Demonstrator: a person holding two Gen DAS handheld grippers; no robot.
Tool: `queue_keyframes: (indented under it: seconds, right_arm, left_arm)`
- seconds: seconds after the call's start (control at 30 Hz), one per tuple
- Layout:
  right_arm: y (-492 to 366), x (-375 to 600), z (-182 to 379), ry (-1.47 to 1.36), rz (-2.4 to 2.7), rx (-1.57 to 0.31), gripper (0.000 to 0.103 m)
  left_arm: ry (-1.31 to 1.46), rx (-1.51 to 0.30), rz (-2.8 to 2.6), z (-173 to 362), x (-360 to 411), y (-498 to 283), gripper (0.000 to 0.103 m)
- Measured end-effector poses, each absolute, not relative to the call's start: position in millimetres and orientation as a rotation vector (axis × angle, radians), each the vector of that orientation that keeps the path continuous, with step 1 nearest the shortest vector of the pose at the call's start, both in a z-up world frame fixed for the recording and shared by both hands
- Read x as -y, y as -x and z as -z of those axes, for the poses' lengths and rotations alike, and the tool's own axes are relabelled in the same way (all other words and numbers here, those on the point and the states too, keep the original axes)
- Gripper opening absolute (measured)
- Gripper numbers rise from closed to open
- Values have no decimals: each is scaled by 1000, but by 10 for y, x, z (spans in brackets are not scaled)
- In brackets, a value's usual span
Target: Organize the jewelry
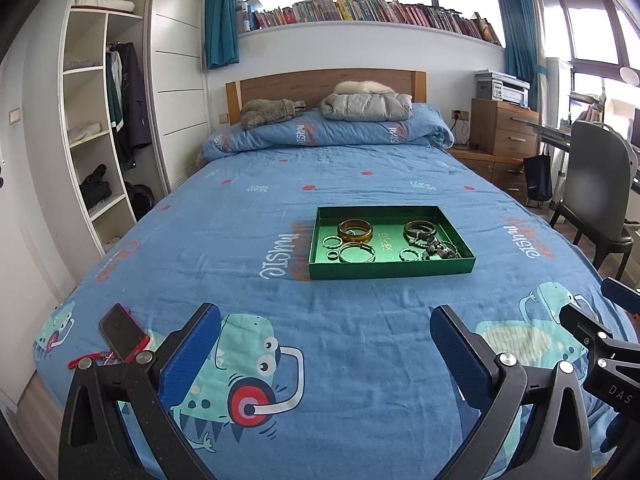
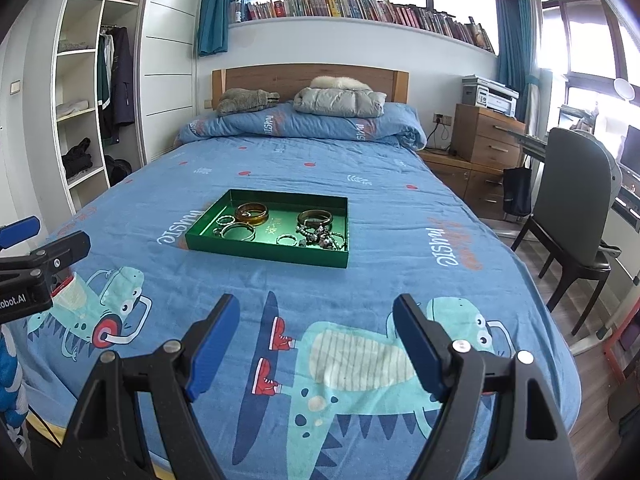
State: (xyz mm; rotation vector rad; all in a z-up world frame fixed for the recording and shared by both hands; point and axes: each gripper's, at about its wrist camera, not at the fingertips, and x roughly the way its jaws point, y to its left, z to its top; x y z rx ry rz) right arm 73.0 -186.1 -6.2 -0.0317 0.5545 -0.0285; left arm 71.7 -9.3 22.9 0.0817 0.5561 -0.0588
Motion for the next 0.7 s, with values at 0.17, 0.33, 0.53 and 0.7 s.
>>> queue_keyframes:
  seconds: [0.17, 0.33, 0.53, 0.7]
  right_arm:
    - [-790, 1845, 92, 29, 55, -570, 78]
    - [-789, 1889, 75, 27, 75, -559, 78]
    - [-775, 1973, 84, 11, 74, -553, 78]
    - [-754, 2016, 92, -10, 75, -548, 78]
  left_arm:
    - [-79, -580, 56, -150, 60, -755, 103]
    - [-87, -600, 49, -84, 82, -750, 103]
    - [-82, -612, 41, -73, 107, -735, 103]
    - [-82, -619, 36, -71, 125, -706, 103]
